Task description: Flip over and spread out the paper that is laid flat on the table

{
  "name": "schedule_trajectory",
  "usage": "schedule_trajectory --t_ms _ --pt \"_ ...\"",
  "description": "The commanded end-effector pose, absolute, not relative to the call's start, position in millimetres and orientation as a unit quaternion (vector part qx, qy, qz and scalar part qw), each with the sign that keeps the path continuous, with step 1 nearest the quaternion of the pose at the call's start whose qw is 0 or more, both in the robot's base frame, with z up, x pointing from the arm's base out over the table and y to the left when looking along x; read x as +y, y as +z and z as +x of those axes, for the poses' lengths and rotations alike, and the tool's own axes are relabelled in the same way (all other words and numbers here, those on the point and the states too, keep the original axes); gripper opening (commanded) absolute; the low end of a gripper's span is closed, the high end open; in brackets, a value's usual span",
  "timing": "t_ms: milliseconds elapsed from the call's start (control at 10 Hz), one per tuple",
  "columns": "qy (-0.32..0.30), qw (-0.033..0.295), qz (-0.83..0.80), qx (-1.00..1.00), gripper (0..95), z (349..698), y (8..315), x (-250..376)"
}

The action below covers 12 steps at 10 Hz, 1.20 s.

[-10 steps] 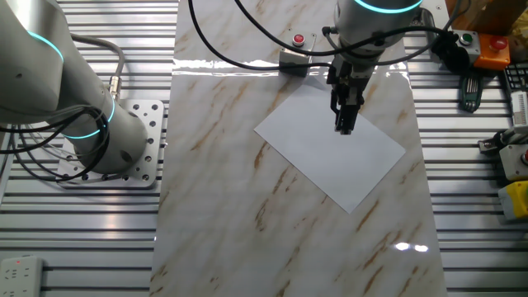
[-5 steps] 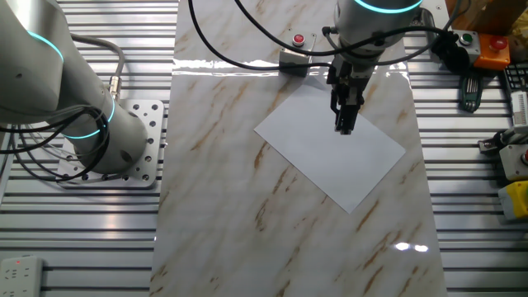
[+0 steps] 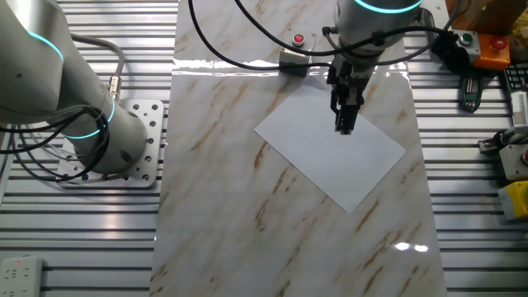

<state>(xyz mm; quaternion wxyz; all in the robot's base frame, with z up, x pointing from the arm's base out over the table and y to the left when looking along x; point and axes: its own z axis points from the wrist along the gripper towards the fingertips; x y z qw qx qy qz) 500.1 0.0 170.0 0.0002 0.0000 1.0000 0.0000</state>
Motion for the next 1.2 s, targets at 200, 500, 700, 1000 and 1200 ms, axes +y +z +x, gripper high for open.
schedule_trajectory --t_ms 200,500,700,1000,1200 --pt "0.008 0.024 -0.049 0.998 0.0 499.5 171.2 0.3" --pt "0.006 0.024 -0.046 0.999 0.0 498.5 173.1 1.1" --pt "0.005 0.024 -0.045 0.999 0.0 498.5 173.1 1.1" --pt "0.005 0.023 -0.045 0.999 0.0 498.4 173.4 1.2" --pt "0.005 0.023 -0.043 0.999 0.0 498.0 174.1 1.6"
